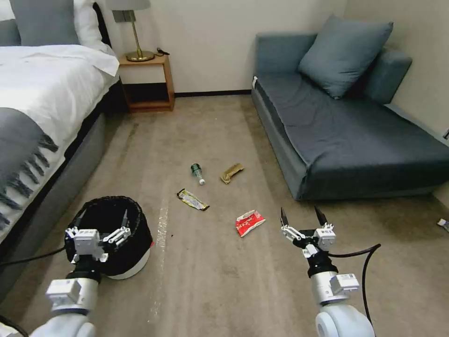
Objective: Pick up the trash bin, then pick up the garbage on the floor and place it into the trash bin.
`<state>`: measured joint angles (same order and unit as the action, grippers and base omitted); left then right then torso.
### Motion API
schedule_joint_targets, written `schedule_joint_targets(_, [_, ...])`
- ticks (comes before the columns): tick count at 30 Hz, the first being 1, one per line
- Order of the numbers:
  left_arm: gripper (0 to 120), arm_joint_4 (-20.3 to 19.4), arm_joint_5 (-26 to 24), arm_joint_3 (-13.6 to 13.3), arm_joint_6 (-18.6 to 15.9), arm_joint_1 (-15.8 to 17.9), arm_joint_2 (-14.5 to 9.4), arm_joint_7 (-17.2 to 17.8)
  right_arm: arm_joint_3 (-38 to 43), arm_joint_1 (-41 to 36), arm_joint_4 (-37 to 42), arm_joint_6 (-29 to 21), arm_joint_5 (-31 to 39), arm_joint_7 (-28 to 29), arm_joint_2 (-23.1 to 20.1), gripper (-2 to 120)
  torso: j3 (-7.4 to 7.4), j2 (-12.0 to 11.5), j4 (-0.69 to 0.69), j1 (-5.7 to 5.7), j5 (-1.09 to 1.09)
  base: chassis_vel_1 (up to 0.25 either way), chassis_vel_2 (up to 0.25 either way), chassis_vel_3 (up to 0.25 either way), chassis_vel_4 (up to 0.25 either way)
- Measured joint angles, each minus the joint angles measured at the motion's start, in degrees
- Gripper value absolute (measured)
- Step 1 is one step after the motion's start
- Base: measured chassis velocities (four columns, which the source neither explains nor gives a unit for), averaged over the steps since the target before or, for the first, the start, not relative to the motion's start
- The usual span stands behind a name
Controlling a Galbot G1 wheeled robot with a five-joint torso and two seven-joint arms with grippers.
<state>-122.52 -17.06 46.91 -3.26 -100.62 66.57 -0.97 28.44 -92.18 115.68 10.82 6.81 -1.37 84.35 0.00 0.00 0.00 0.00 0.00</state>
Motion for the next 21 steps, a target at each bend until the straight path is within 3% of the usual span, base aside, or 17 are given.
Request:
schedule_joint_targets(1, [100,0.00,0.00,0.00,0.00,0.00,0.00,0.00,0.00,0.00,0.00,0.00,0.00,0.00,0.00,100,0.00,0.00,0.00,0.00,0.00,0.000,0.000,0.000,0.000])
schedule_joint_targets(4, [100,5.68,-4.88,2.76,-3.97,2.96,-6.98,-2.36,-0.15,-0.40,-0.82,0.35,0.01,0.05,0.26,100,0.00,0.00,0.00,0.00,-0.02,0.000,0.000,0.000,0.000])
schedule_joint_targets(5, [100,5.68,-4.88,2.76,-3.97,2.96,-6.98,-2.36,-0.15,-0.40,-0.82,0.35,0.01,0.05,0.26,100,0.00,0.00,0.00,0.00,-0.02,0.000,0.000,0.000,0.000])
schedule_joint_targets(9, [100,14.53,-10.71,5.12,-6.28,8.32,-14.01,-3.80,0.16,-0.62,-1.42,0.68,0.24,0.43,0.34,100,0.00,0.00,-0.01,0.00,-0.01,0.000,0.000,0.000,0.000])
schedule_joint_targets(10, [100,14.53,-10.71,5.12,-6.28,8.32,-14.01,-3.80,0.16,-0.62,-1.42,0.68,0.24,0.43,0.34,100,0.00,0.00,-0.01,0.00,-0.01,0.000,0.000,0.000,0.000])
schedule_joint_targets(14, [100,23.50,-11.97,5.34,-9.61,13.72,-18.71,-5.15,1.00,-0.77,-1.85,0.84,1.16,0.62,0.05,100,0.00,0.00,0.00,0.00,-0.02,0.000,0.000,0.000,0.000])
schedule_joint_targets(15, [100,23.50,-11.97,5.34,-9.61,13.72,-18.71,-5.15,1.00,-0.77,-1.85,0.84,1.16,0.62,0.05,100,0.00,0.00,0.00,0.00,-0.02,0.000,0.000,0.000,0.000])
schedule_joint_targets(19, [100,31.10,-12.63,3.73,-12.35,18.85,-21.49,-6.18,1.39,-0.57,-1.96,0.85,1.49,0.78,0.08,100,0.00,0.00,-0.01,0.00,-0.02,0.000,0.000,0.000,0.000])
schedule_joint_targets(21, [100,32.44,-13.13,3.46,-13.19,19.82,-21.81,-6.55,1.39,-0.56,-1.96,0.85,1.48,0.79,0.12,100,0.00,0.00,0.00,0.00,-0.02,0.000,0.000,0.000,0.000])
